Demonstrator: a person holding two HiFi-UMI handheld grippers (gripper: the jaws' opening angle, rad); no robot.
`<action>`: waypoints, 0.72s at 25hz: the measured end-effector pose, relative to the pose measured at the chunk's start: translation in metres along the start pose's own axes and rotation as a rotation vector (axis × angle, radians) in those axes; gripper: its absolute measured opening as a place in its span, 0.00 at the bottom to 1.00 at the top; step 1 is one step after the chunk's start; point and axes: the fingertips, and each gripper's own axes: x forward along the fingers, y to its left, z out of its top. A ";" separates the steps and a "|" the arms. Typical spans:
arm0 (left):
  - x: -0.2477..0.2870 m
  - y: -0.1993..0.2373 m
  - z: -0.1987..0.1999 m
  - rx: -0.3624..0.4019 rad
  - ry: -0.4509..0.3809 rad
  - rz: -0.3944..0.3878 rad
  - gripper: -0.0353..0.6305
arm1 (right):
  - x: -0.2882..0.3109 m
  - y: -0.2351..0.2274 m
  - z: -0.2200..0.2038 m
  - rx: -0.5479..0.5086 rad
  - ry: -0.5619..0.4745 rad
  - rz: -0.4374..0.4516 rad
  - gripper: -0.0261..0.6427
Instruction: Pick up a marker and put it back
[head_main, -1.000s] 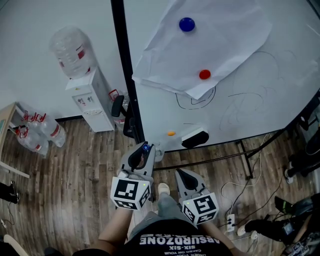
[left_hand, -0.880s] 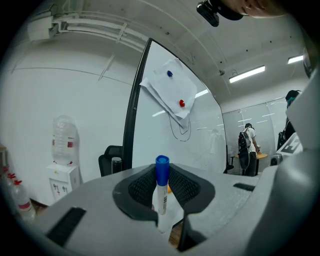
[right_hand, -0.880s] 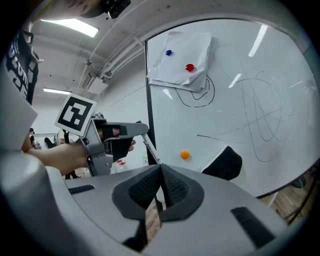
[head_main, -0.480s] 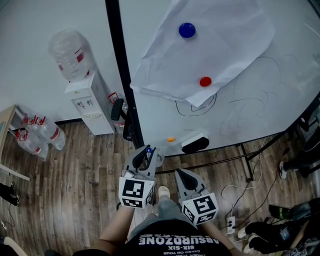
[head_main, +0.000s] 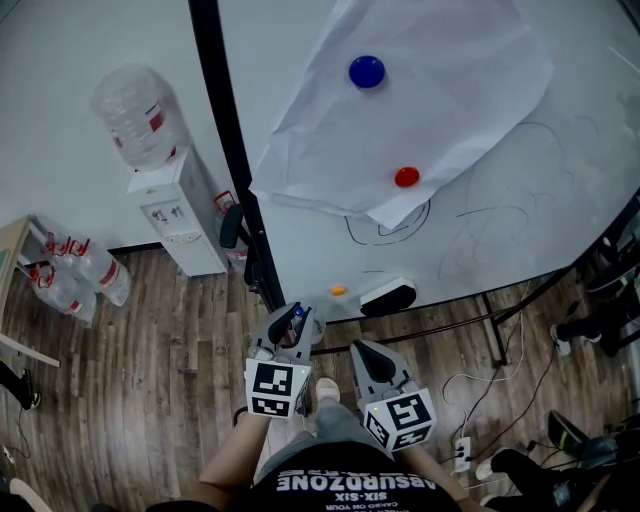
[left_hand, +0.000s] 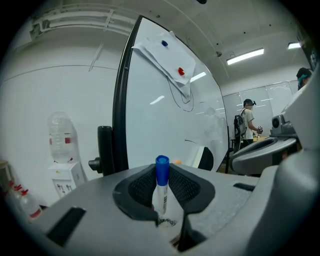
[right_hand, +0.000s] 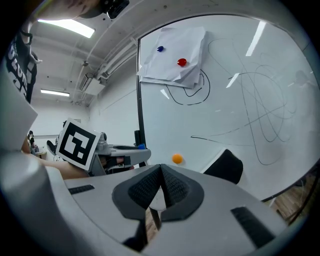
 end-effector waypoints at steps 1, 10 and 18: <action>0.001 -0.001 -0.003 0.001 0.009 -0.001 0.17 | 0.000 -0.001 0.000 0.002 -0.001 0.000 0.03; 0.008 -0.004 -0.027 -0.015 0.071 -0.008 0.17 | 0.003 -0.005 -0.001 0.011 -0.002 0.001 0.03; 0.010 -0.007 -0.050 -0.063 0.117 -0.021 0.17 | 0.002 -0.007 -0.002 0.012 0.001 -0.003 0.03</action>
